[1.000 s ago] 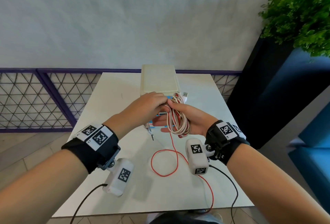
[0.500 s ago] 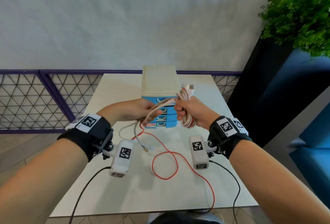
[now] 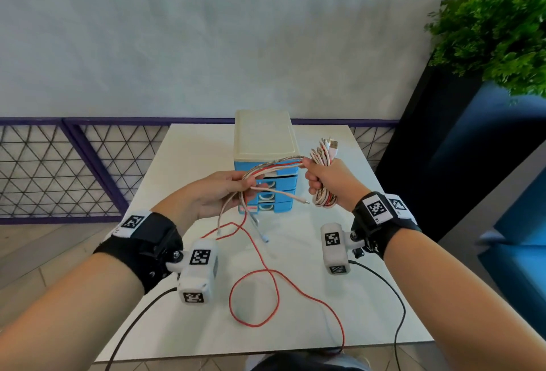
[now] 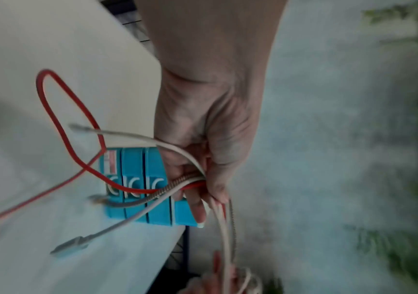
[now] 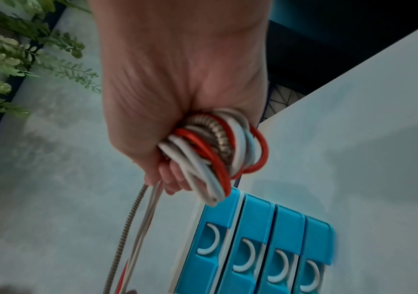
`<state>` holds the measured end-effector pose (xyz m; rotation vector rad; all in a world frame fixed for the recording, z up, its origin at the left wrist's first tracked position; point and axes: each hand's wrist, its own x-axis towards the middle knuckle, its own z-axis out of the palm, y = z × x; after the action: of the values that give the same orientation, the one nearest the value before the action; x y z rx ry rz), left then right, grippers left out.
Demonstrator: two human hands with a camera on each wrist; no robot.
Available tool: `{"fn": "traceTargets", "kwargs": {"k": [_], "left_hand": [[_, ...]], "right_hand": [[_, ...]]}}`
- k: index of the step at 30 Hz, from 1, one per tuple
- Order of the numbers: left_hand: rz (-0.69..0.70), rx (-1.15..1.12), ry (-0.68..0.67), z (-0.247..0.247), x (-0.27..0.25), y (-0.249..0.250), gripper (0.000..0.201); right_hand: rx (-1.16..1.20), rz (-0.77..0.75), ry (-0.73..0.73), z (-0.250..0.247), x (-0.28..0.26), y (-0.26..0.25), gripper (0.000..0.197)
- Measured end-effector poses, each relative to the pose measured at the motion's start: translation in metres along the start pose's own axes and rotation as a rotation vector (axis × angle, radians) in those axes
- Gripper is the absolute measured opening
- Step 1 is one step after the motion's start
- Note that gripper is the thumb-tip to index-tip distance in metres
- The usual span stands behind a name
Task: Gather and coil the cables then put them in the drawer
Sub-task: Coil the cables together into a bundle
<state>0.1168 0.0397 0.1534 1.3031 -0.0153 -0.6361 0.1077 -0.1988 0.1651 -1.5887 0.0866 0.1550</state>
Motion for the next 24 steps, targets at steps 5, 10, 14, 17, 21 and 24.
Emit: {"fn": "traceTargets", "kwargs": {"k": [5,10,14,17,21,24], "left_hand": [[-0.025,-0.176,0.117,0.006,0.003,0.003,0.023],[0.049,0.047,0.016,0.013,-0.003,0.004,0.039],[0.017,0.463,-0.132,0.017,-0.008,-0.008,0.056],[-0.010,0.775,-0.183,0.019,-0.013,-0.021,0.047],[0.002,1.390,-0.030,0.004,-0.005,-0.027,0.042],[-0.064,1.787,0.150,-0.001,0.001,-0.027,0.032]], "right_hand": [[0.014,0.001,0.013,0.004,0.002,0.008,0.016],[-0.009,0.013,0.058,-0.003,0.007,0.008,0.017],[0.023,-0.015,0.142,-0.008,0.012,-0.004,0.016],[0.039,-0.018,0.129,-0.013,0.012,-0.014,0.014],[0.073,0.004,-0.047,-0.002,0.001,-0.018,0.013],[0.241,0.081,-0.235,0.014,-0.008,-0.012,0.018]]}}
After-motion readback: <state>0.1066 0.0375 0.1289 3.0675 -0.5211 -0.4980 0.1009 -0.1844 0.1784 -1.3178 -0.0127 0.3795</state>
